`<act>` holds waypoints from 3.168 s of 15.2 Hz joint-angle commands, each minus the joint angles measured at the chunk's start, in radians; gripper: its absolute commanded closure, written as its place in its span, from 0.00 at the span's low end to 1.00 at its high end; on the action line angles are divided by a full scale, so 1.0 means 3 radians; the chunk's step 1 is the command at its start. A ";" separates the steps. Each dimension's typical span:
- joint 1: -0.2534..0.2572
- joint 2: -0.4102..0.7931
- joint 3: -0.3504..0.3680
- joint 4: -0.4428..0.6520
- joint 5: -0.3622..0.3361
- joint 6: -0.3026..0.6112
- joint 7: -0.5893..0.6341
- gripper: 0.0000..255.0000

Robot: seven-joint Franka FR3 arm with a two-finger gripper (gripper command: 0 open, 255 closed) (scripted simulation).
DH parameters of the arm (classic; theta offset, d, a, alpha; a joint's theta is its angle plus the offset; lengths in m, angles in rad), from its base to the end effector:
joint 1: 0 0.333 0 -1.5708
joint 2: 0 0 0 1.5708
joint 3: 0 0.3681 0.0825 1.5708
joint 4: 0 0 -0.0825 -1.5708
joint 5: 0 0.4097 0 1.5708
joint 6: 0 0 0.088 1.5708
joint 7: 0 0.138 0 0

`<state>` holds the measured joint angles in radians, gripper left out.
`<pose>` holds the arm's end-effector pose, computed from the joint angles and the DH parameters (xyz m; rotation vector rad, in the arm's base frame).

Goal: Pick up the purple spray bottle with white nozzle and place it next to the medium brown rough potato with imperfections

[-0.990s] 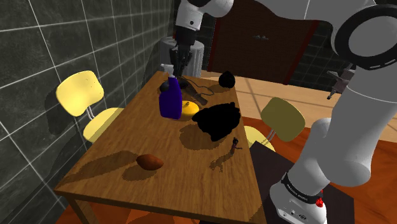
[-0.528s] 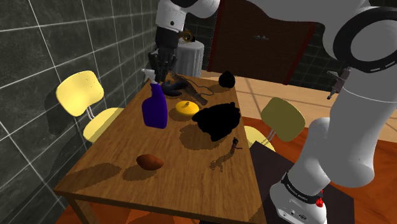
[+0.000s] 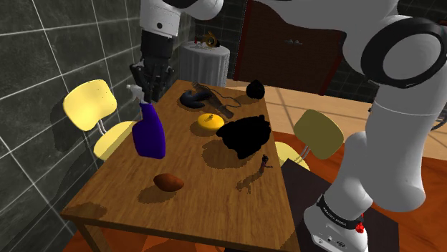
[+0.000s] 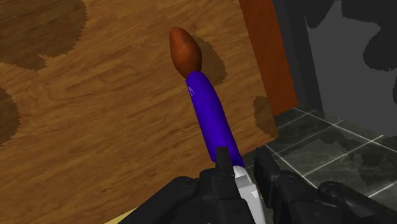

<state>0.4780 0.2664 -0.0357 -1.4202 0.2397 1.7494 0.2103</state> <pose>0.6099 0.3238 0.5720 -2.8914 -0.2876 0.0199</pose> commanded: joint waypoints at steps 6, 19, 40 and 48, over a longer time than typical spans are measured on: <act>0.0300 0.0564 0.0144 0.0835 -0.0084 -0.0162 0.0498 1.00; 0.0548 0.1080 0.0205 0.1275 -0.0149 -0.0026 0.0777 1.00; 0.0557 0.1021 0.0208 0.0502 -0.0111 0.0677 0.0642 1.00; 0.0556 0.1020 0.0208 0.0501 -0.0111 0.0677 0.0642 0.00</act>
<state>0.6450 0.5725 0.0266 -1.2699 0.2065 1.9524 0.4028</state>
